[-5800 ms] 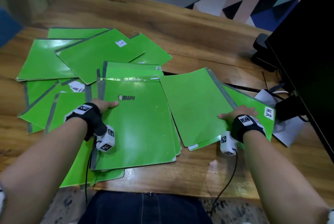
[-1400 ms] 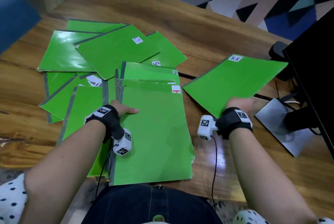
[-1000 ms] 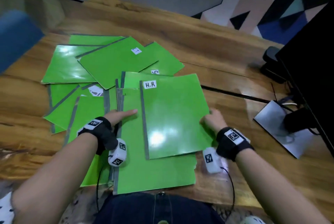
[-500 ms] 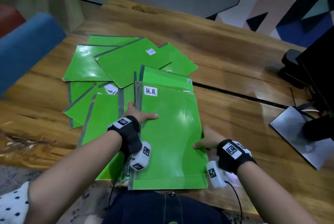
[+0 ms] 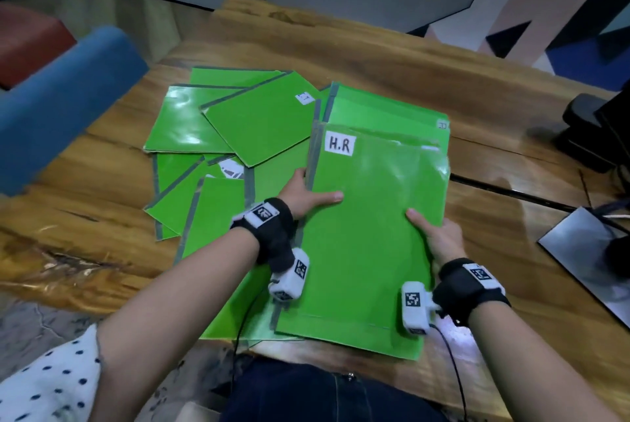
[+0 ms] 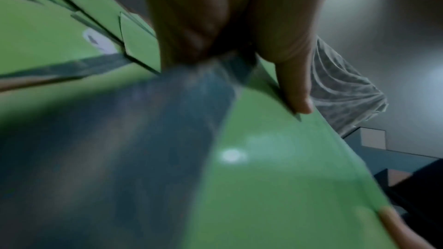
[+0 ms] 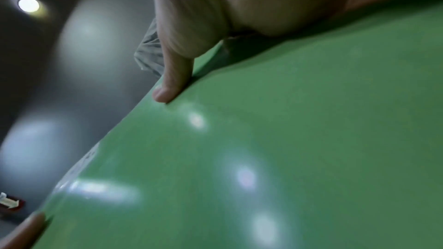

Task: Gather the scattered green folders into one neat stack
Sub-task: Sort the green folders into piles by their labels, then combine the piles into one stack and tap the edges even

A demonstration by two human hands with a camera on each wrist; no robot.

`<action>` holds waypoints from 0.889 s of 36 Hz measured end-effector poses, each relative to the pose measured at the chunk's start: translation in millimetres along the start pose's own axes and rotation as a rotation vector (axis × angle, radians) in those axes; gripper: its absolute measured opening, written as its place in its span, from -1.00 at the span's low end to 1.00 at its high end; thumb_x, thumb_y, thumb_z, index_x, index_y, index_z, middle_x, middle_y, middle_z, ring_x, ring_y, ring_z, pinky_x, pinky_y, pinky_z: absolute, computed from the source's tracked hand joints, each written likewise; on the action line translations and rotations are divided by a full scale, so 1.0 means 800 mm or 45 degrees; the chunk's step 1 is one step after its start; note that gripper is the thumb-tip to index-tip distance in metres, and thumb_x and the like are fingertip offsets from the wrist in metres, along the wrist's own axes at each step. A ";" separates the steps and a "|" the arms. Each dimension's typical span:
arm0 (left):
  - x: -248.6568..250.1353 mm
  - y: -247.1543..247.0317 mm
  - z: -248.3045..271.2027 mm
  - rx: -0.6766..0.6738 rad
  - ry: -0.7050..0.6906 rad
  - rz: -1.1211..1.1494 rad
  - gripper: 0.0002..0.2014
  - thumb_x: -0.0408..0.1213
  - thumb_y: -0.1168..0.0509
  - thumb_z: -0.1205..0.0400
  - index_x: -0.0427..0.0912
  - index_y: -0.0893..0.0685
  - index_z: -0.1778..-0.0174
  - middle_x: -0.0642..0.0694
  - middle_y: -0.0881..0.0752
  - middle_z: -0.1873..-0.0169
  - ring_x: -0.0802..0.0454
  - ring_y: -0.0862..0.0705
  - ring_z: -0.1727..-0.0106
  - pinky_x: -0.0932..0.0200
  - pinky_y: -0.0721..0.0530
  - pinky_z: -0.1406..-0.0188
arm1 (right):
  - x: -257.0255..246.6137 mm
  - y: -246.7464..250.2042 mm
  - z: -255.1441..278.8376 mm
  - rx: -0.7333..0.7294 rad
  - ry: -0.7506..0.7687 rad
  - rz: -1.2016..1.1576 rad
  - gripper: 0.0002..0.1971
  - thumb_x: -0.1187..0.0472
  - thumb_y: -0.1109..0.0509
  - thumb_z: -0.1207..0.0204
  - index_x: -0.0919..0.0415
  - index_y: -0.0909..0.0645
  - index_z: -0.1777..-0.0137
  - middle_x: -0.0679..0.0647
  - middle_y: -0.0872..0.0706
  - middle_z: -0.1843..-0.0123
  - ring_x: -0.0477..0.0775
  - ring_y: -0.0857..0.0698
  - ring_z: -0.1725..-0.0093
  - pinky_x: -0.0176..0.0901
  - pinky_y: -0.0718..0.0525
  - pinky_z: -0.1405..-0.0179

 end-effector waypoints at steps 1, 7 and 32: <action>0.003 0.000 -0.006 -0.057 0.012 -0.089 -0.17 0.01 -0.41 -0.51 -0.24 -0.19 -0.60 -0.23 -0.38 -0.53 -0.16 -0.47 -0.43 -0.02 -0.43 -0.39 | -0.004 0.005 -0.002 0.024 0.008 0.020 -0.27 0.00 -0.66 -0.10 0.35 -0.58 -0.25 0.21 -0.74 -0.11 0.16 -0.72 -0.07 0.00 -0.62 -0.18; 0.002 0.053 -0.075 0.066 0.000 -0.881 -0.40 0.14 -0.03 -0.70 -0.28 -0.52 -0.43 -0.27 -0.57 -0.38 -0.16 -0.59 -0.28 -0.05 -0.51 -0.31 | -0.036 0.041 -0.019 0.142 0.101 0.138 -0.53 0.17 -0.61 -0.33 0.36 -0.64 -0.18 0.17 -0.74 0.03 0.03 -0.72 0.19 -0.19 -0.63 0.20; -0.054 -0.059 -0.038 -0.231 -0.583 -1.782 -0.59 0.02 -0.02 -0.73 -0.13 -0.70 0.02 0.00 -0.69 0.33 0.03 -0.69 0.28 0.04 -0.67 -0.09 | -0.032 0.085 -0.062 0.328 -0.040 0.614 -0.03 -0.37 -0.62 0.08 0.41 -0.63 -0.15 0.27 -0.75 -0.02 0.27 -0.73 0.02 0.12 -0.70 -0.05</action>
Point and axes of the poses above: each hand's wrist, its own z-axis away from the middle knuckle, its own y-axis out of the back of the hand, x = y × z, the point moved 9 cm from there along -z, towards the middle knuckle
